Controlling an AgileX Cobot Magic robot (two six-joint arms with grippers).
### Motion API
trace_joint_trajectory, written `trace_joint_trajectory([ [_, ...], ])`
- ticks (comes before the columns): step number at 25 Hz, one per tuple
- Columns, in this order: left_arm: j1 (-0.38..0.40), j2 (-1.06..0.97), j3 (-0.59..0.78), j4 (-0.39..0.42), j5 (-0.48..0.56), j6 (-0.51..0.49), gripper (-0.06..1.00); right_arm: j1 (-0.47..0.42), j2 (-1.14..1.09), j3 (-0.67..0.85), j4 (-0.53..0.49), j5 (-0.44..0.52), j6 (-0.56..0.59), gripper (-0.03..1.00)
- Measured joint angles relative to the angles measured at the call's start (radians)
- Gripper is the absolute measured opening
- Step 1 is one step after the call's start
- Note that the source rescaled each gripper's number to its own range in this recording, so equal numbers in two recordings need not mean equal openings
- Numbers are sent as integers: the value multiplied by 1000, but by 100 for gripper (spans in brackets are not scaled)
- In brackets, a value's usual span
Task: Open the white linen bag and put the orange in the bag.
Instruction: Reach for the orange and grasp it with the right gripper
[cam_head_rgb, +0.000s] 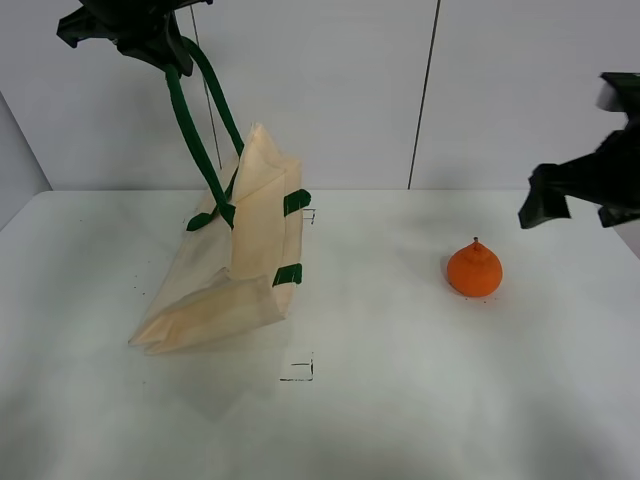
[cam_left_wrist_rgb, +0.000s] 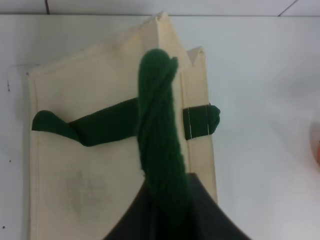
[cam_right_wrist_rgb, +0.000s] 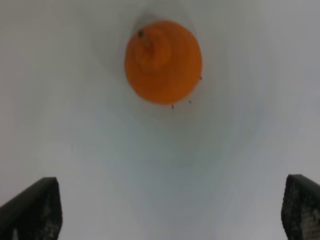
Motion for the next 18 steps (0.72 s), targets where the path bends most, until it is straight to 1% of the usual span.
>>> trace_joint_trajectory([
  [4,0,0,0,0,0,2,0,11,296,-245,18,97,-22,100],
  [6,0,0,0,0,0,3,0,31,413,-344,17,130,-25,100],
  [8,0,0,0,0,0,3,0,51,494,-427,8,142,-19,100],
  [12,0,0,0,0,0,4,0,64,639,-512,1,155,17,100],
  [18,0,-2,0,0,0,12,0,64,760,-521,-45,173,34,100],
])
